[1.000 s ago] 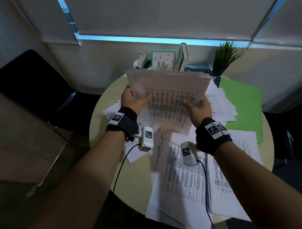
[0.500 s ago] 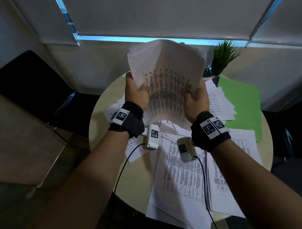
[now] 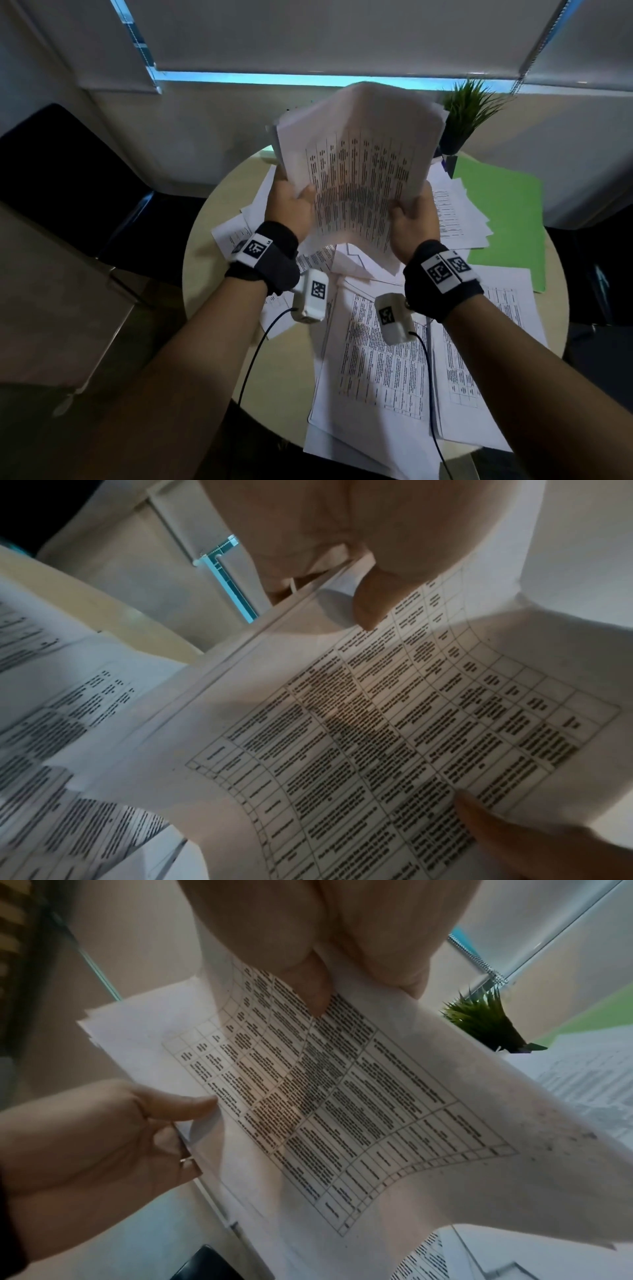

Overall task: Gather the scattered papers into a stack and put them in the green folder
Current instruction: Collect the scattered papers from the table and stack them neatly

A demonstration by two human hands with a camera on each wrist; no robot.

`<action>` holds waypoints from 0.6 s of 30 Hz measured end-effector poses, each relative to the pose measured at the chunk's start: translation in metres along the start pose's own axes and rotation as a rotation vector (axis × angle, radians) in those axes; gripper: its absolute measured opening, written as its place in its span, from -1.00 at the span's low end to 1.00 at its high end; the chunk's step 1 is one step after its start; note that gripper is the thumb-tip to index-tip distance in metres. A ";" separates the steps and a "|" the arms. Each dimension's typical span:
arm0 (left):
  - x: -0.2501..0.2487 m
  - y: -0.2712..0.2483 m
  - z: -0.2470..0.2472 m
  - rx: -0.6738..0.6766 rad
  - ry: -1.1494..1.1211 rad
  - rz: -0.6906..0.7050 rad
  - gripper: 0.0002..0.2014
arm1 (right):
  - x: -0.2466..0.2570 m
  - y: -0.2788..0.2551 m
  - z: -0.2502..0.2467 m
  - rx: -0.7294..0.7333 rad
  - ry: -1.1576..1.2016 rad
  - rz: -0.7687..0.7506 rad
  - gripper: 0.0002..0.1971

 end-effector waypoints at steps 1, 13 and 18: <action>0.000 0.003 0.000 -0.007 -0.002 -0.003 -0.66 | 0.000 0.000 -0.001 -0.005 0.002 -0.010 -0.66; 0.046 -0.012 0.017 0.089 0.247 -0.120 -0.65 | -0.072 -0.020 -0.003 0.014 -0.150 0.187 -0.71; 0.023 -0.003 0.053 0.115 0.207 -0.081 -0.67 | -0.063 0.000 -0.048 -0.084 -0.201 0.128 -0.75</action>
Point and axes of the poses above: each hand's wrist, its own y-axis towards the middle knuckle, its own z-axis out of the palm, x = y × z, the point moved 3 cm from there along y, towards the middle knuckle, and after that the axes turned 5 degrees about -z, right-handed, at the moved point
